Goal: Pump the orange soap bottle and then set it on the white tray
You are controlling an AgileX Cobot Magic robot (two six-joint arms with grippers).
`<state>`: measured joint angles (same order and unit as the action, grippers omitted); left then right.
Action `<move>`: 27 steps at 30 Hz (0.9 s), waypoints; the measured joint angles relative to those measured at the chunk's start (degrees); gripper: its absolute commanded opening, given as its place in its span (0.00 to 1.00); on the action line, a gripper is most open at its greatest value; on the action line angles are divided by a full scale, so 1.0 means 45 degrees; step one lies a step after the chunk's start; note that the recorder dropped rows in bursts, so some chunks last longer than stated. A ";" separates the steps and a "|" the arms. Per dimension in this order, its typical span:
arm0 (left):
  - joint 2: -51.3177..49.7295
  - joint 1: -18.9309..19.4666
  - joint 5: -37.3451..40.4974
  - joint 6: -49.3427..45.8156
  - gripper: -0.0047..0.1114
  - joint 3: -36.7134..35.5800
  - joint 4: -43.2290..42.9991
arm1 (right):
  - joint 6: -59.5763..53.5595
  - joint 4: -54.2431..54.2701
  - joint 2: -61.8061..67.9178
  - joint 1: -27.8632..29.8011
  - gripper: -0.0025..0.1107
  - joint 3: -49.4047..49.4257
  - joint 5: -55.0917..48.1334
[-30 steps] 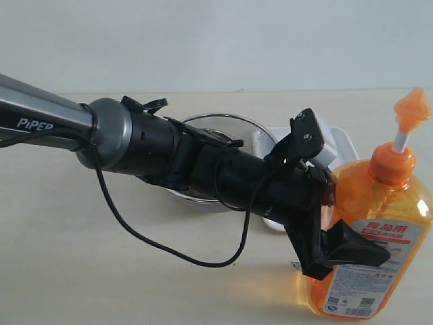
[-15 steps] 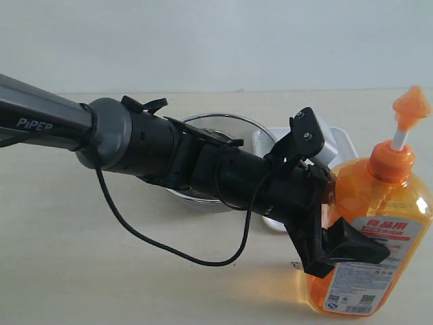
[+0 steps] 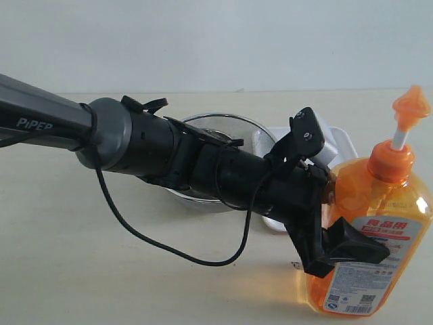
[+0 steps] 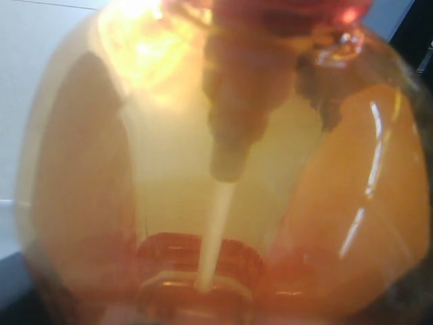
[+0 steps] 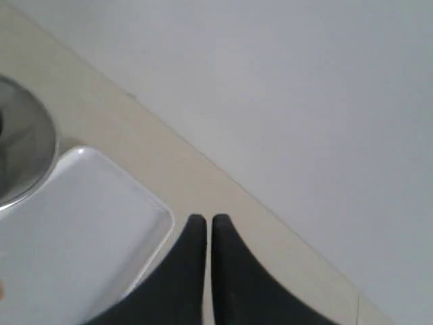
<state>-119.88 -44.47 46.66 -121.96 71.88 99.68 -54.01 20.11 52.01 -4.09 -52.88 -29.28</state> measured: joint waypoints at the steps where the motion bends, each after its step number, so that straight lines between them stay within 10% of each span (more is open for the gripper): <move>1: 0.0000 0.0000 0.0000 0.0027 0.08 0.0000 0.0000 | -0.2212 0.1077 0.0000 0.0000 0.02 0.0000 -0.0566; 7: 0.0000 0.0000 -0.0030 0.0133 0.08 0.0000 0.0029 | -0.5997 0.3571 0.0011 0.0000 0.02 0.0000 -0.2476; 27: 0.0000 0.0000 -0.0142 0.0388 0.08 0.0046 0.0056 | -0.6540 0.4078 0.1448 0.0000 0.02 -0.0029 -0.3464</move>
<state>-119.88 -44.47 46.02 -120.22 72.09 99.93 -83.44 38.47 58.53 -4.09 -53.01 -44.87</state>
